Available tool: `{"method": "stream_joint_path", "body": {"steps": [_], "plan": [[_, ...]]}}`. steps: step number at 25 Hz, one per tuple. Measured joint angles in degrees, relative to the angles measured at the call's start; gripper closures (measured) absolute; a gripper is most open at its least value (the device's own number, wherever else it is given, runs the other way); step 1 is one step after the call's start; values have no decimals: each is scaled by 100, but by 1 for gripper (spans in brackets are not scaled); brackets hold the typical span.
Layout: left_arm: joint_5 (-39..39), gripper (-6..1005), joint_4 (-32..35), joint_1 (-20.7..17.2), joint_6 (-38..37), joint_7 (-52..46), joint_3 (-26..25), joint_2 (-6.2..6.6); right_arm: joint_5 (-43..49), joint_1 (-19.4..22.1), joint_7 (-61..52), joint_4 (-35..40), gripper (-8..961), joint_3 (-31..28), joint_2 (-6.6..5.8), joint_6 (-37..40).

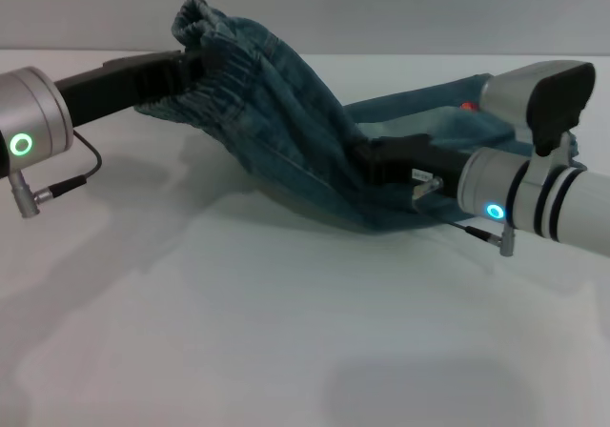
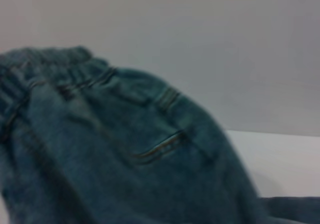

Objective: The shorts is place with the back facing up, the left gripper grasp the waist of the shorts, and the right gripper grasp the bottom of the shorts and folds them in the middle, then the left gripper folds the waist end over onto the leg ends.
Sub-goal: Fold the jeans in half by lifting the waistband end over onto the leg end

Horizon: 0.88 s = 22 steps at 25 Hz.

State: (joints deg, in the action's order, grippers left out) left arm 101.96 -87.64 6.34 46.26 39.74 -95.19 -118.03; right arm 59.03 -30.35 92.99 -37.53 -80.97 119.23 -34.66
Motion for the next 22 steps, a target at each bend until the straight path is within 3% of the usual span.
{"method": "stream_joint_path", "body": {"steps": [15,22], "plan": [[-54,899,-118,110,14,134,-3,8,-867,-472,-14,-31,922,1286,12,66],[-55,902,-133,143,-1,158,-17,8,-990,-550,-18,-5,920,1392,19,125]]}}
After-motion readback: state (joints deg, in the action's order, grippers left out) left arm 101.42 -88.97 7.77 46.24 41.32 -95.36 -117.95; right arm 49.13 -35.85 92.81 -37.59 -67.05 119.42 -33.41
